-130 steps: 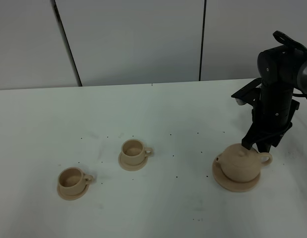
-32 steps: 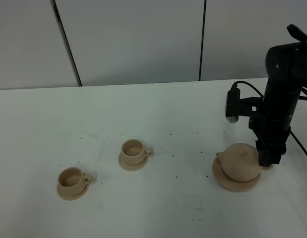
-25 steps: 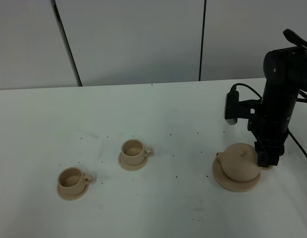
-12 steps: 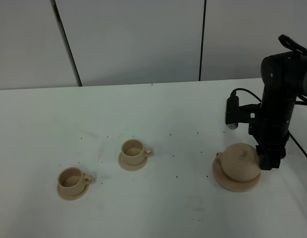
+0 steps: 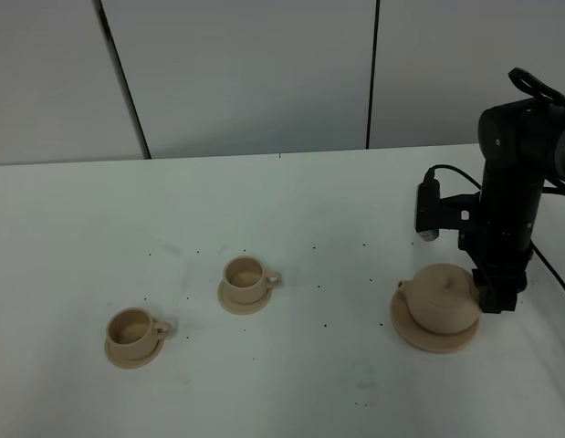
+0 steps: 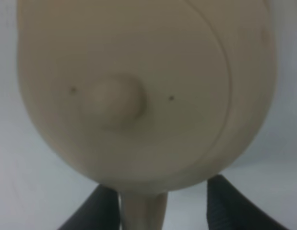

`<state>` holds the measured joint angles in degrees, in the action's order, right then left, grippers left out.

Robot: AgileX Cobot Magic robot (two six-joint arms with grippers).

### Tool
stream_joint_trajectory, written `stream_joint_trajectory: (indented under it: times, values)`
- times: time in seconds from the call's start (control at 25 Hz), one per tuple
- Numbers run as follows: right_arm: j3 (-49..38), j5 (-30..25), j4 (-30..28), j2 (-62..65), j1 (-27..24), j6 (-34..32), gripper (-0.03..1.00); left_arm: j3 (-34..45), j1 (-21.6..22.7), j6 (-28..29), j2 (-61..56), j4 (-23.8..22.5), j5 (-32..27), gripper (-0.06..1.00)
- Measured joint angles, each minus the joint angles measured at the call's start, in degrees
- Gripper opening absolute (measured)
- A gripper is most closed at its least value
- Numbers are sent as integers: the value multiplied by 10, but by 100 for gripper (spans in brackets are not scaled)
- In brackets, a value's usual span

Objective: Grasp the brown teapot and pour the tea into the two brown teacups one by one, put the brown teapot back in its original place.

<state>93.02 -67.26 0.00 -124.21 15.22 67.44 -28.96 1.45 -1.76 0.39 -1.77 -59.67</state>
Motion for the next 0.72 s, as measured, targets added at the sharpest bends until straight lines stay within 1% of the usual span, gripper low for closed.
stream_joint_trajectory:
  times: [0.24, 0.72]
  values:
    - [0, 1, 0, -3, 0, 0, 38, 0, 0, 0, 0, 0, 0, 24]
    - [0, 2, 0, -4, 0, -1, 37, 0, 0, 0, 0, 0, 0, 24]
